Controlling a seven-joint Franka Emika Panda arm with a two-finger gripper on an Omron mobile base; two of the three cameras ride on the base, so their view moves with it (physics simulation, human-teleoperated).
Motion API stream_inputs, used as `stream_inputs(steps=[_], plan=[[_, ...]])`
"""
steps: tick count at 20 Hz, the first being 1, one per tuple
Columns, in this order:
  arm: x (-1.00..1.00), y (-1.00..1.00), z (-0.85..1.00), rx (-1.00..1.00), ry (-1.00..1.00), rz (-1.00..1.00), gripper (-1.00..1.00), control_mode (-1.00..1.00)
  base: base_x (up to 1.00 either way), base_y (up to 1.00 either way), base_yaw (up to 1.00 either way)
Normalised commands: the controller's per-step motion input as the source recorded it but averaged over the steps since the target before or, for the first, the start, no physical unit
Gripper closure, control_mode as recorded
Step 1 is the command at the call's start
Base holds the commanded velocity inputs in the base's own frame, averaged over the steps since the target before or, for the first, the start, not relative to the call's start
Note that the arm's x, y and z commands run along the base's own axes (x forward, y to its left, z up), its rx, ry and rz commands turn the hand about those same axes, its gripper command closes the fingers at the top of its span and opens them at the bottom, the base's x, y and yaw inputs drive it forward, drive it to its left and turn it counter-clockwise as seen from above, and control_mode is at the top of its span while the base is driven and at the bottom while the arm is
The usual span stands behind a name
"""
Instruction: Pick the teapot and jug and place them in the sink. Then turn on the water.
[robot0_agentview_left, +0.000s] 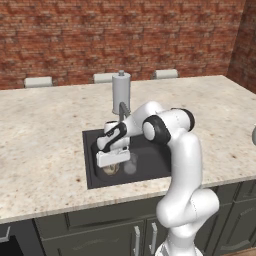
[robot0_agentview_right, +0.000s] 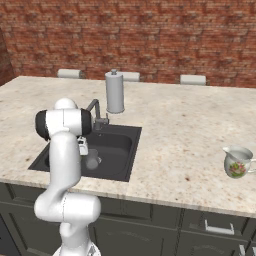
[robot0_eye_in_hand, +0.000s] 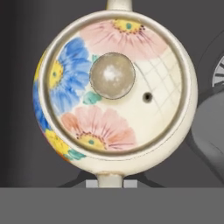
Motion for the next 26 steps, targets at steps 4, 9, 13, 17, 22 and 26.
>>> stream_inputs(steps=[4, 9, 13, 17, 22, 26], plan=[[0.08, 0.0, -0.25, 0.0, 0.11, 0.0, 1.0, -1.0, 0.0, 0.0, 0.0], [0.0, 0.0, -0.04, 0.0, 0.03, 0.0, -1.0, -1.0, 0.0, 0.0, 0.0], [0.0, 0.0, 0.0, 0.0, 0.0, 0.0, -1.0, -1.0, 0.0, 0.0, 0.0], [0.0, 0.0, 0.0, 0.0, 0.0, 0.0, -1.0, -1.0, 0.0, 0.0, 0.0], [-0.02, -0.09, 0.13, 0.01, 0.0, 0.0, -1.0, -1.0, 0.0, 0.0, 0.0], [-0.18, -0.18, 0.41, 0.03, 0.0, 0.0, -1.0, -1.0, 0.0, 0.0, 0.0]])
